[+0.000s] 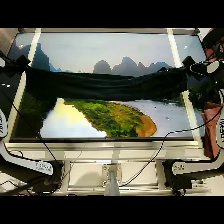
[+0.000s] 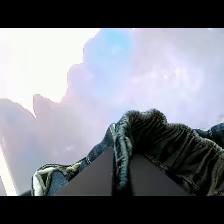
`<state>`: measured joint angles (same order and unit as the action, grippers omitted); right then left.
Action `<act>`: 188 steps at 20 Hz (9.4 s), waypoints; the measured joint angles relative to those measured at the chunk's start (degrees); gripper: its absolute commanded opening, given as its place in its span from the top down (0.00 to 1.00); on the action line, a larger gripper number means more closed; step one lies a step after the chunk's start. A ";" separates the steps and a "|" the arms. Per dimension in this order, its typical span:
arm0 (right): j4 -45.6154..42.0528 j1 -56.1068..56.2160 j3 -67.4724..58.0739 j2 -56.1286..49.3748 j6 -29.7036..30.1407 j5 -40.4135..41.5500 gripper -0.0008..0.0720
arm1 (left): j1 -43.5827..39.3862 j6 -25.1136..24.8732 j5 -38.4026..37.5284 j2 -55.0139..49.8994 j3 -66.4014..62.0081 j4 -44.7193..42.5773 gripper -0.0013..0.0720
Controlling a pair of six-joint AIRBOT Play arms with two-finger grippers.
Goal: Fold the clothes and pants, and hang the long-sleeved shirts on hangers.
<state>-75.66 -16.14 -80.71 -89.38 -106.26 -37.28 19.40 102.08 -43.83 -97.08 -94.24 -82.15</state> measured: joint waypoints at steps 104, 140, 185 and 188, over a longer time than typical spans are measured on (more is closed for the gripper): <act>4.00 0.39 -22.84 -27.80 -12.07 -14.73 0.57 | 3.08 2.10 -5.33 -1.11 0.11 -11.72 0.03; -9.60 5.79 10.01 6.27 2.47 -15.63 0.94 | -7.06 0.42 0.66 -9.33 5.42 6.32 0.02; -8.92 3.21 9.99 25.81 6.51 -4.04 0.94 | -4.74 -13.97 9.14 23.47 8.13 -4.52 0.95; -9.01 4.33 10.45 21.18 8.48 -3.69 0.94 | -4.28 -12.92 6.64 22.69 12.83 -6.32 0.95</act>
<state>-84.66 -11.81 -70.26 -68.20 -97.78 -40.97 15.11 89.17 -37.19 -74.39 -81.41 -88.47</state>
